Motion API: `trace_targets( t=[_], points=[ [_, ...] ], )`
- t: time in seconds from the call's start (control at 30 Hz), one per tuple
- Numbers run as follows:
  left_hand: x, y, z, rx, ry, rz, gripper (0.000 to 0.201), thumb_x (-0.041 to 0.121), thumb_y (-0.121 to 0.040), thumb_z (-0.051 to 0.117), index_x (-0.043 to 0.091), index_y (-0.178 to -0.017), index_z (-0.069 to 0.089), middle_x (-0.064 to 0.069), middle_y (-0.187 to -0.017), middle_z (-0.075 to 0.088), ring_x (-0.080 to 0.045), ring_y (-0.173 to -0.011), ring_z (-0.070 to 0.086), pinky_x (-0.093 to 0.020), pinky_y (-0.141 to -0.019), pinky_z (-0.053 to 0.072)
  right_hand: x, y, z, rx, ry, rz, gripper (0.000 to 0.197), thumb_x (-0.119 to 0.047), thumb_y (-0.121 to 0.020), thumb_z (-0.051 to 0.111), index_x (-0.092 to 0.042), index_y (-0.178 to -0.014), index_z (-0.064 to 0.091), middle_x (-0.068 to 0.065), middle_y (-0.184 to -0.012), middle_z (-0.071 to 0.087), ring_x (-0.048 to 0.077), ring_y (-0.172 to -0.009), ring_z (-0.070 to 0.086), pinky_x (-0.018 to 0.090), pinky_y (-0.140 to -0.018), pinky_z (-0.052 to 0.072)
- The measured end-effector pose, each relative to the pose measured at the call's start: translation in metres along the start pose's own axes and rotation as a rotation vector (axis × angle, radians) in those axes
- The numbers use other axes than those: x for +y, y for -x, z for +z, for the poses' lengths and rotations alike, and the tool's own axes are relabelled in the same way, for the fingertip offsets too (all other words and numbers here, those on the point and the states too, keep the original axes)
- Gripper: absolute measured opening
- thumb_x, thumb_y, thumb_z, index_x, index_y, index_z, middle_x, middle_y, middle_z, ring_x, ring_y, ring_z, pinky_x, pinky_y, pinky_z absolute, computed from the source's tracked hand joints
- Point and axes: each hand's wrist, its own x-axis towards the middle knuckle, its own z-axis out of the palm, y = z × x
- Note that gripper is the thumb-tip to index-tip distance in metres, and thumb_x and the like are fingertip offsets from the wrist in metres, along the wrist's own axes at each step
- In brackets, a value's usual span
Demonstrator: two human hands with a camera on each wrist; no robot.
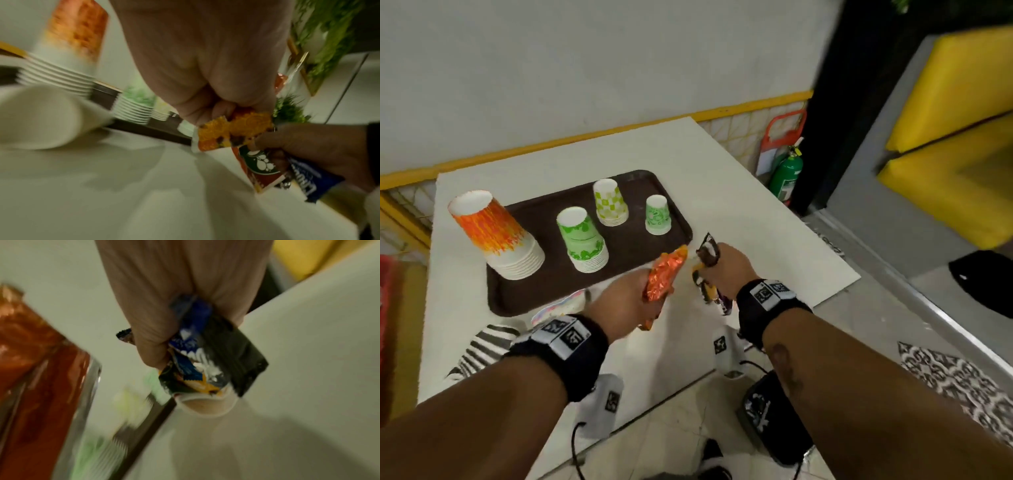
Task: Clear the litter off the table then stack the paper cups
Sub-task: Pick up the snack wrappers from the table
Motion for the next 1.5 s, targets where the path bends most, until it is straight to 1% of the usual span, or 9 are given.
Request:
trace_targets(
  t=[0.23, 0.37, 0.5, 0.63, 0.77, 1.1, 1.23, 1.37, 1.5],
  points=[
    [0.099, -0.081, 0.097, -0.369, 0.283, -0.017, 0.013, 0.010, -0.088, 0.060, 0.023, -0.090, 0.061, 0.003, -0.066, 0.063, -0.016, -0.060, 0.058, -0.026, -0.058, 0.049, 0.134, 0.079, -0.076, 0.414, -0.981, 0.573, 0.014, -0.009, -0.084, 0.071, -0.006, -0.074, 0.062, 0.012, -0.059, 0.057, 0.022, -0.044, 0.053, 0.029, -0.050, 0.048],
    [0.146, -0.102, 0.192, -0.589, 0.200, -0.050, 0.021, 0.031, -0.070, 0.068, 0.025, -0.091, 0.066, 0.002, -0.074, 0.067, -0.021, -0.070, 0.062, -0.041, -0.075, 0.056, 0.227, 0.136, -0.079, 0.518, -1.076, 0.820, 0.020, -0.017, -0.081, 0.073, 0.000, -0.073, 0.065, 0.014, -0.058, 0.060, 0.023, -0.044, 0.054, 0.027, -0.046, 0.045],
    [0.166, -0.107, 0.291, -0.766, 0.141, -0.175, 0.016, 0.011, -0.089, 0.061, 0.019, -0.101, 0.068, -0.002, -0.071, 0.064, -0.017, -0.064, 0.058, -0.028, -0.068, 0.047, 0.314, 0.183, -0.049, 0.412, -1.085, 1.032, 0.020, -0.020, -0.084, 0.069, -0.013, -0.067, 0.060, 0.009, -0.069, 0.058, 0.019, -0.048, 0.053, 0.028, -0.046, 0.051],
    [0.147, -0.123, 0.380, -0.809, 0.044, -0.278, 0.028, 0.019, -0.082, 0.064, 0.021, -0.109, 0.068, -0.007, -0.080, 0.064, -0.023, -0.071, 0.057, -0.034, -0.075, 0.052, 0.387, 0.205, -0.001, 0.298, -1.118, 1.097, 0.013, -0.026, -0.083, 0.069, -0.020, -0.075, 0.060, 0.001, -0.088, 0.062, 0.024, -0.090, 0.061, 0.045, -0.099, 0.053],
    [0.106, -0.146, 0.453, -0.824, -0.031, -0.385, 0.042, 0.028, -0.067, 0.064, 0.022, -0.108, 0.066, -0.009, -0.087, 0.066, -0.026, -0.080, 0.059, -0.038, -0.090, 0.055, 0.435, 0.195, 0.048, 0.249, -1.157, 1.161, 0.014, -0.029, -0.087, 0.066, -0.022, -0.077, 0.059, 0.000, -0.090, 0.062, 0.023, -0.090, 0.061, 0.042, -0.098, 0.054],
    [-0.024, -0.195, 0.571, -0.901, -0.424, -0.450, 0.062, 0.037, -0.057, 0.063, 0.019, -0.116, 0.070, -0.013, -0.081, 0.057, -0.025, -0.075, 0.050, -0.032, -0.070, 0.041, 0.518, 0.136, 0.168, 0.021, -1.046, 1.179, 0.025, -0.034, -0.090, 0.064, -0.022, -0.069, 0.058, 0.004, -0.081, 0.059, 0.025, -0.088, 0.056, 0.035, -0.084, 0.051],
    [-0.059, -0.195, 0.584, -0.939, -0.545, -0.428, 0.032, 0.038, -0.079, 0.070, 0.011, -0.094, 0.064, -0.009, -0.073, 0.052, -0.025, -0.076, 0.049, -0.032, -0.070, 0.041, 0.538, 0.121, 0.202, -0.081, -0.959, 1.150, 0.025, -0.036, -0.091, 0.060, -0.015, -0.081, 0.067, 0.011, -0.089, 0.062, 0.026, -0.087, 0.055, 0.039, -0.077, 0.046],
    [-0.080, -0.190, 0.589, -0.954, -0.509, -0.381, 0.034, 0.035, -0.090, 0.071, 0.006, -0.108, 0.065, -0.009, -0.085, 0.067, -0.021, -0.075, 0.065, -0.027, -0.067, 0.059, 0.549, 0.111, 0.226, 0.009, -1.179, 1.151, 0.031, -0.043, -0.089, 0.058, -0.014, -0.096, 0.065, 0.010, -0.099, 0.064, 0.026, -0.085, 0.062, 0.039, -0.084, 0.051],
    [-0.082, -0.193, 0.591, -0.943, -0.636, -0.238, 0.060, 0.043, -0.099, 0.056, 0.008, -0.146, 0.044, -0.016, -0.140, 0.056, -0.032, -0.125, 0.056, -0.042, -0.105, 0.049, 0.555, 0.108, 0.246, 0.218, -1.503, 1.148, 0.071, -0.063, -0.074, 0.064, -0.009, -0.121, 0.066, 0.017, -0.110, 0.072, 0.038, -0.103, 0.068, 0.056, -0.100, 0.050]
  ],
)
